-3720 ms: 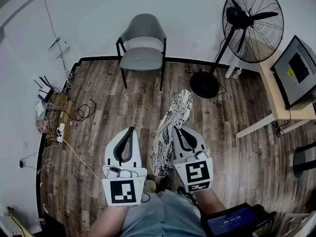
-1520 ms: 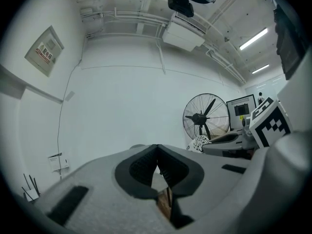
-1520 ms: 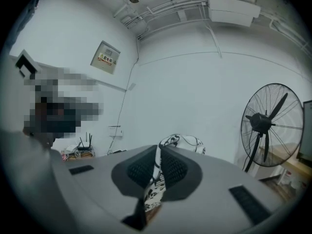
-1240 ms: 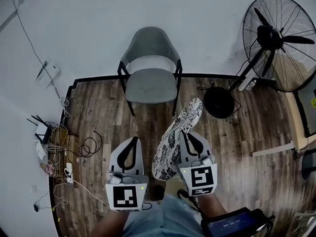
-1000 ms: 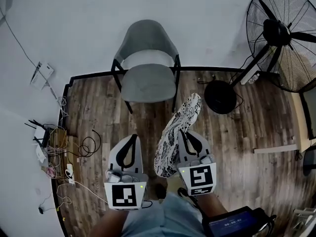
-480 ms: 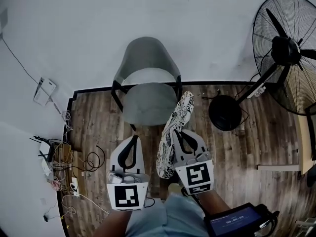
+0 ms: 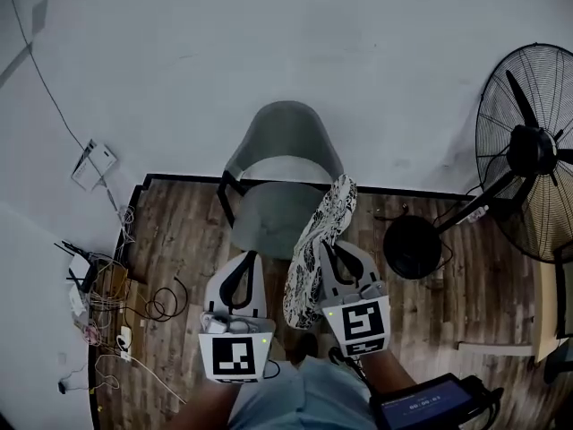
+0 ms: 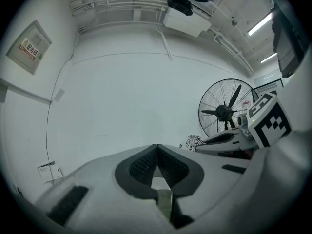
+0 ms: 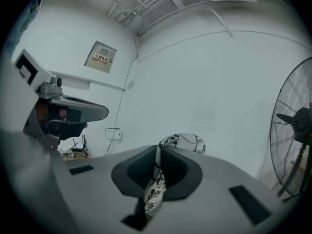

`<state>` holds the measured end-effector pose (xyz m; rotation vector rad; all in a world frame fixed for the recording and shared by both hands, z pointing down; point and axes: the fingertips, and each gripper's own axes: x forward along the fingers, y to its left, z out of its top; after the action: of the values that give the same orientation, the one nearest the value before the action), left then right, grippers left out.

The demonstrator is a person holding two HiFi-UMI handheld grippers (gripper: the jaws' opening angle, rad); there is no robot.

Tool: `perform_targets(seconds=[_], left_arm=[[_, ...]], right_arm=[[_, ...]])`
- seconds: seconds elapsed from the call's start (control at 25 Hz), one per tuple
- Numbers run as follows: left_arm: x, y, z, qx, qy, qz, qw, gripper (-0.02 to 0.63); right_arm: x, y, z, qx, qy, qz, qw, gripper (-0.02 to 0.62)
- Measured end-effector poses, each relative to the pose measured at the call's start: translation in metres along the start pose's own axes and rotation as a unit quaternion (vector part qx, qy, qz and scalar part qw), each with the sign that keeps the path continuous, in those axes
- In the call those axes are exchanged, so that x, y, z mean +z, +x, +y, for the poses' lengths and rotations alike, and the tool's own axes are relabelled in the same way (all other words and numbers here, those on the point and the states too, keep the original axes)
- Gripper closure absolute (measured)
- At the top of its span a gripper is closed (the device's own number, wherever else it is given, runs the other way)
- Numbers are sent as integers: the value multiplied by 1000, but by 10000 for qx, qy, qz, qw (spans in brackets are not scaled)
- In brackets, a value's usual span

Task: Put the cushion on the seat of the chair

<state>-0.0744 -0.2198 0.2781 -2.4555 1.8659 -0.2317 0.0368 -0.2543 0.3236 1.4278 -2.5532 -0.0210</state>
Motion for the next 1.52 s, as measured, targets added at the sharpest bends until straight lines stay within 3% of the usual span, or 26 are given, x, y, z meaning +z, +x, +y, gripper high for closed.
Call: perform_targets(seconds=[0.68, 0.96, 1.52], left_arm=[[-41, 101, 82, -307, -371, 281, 9984, 597], [-44, 137, 118, -364, -345, 302, 9983, 597], [-99, 187, 188, -305, -656, 845, 9938, 597]], right_arm=[[-17, 112, -3, -252, -70, 533, 9982, 580], [-13, 158, -7, -299, -92, 656, 9974, 580], [-40, 253, 9, -96, -210, 1228, 9922, 580]])
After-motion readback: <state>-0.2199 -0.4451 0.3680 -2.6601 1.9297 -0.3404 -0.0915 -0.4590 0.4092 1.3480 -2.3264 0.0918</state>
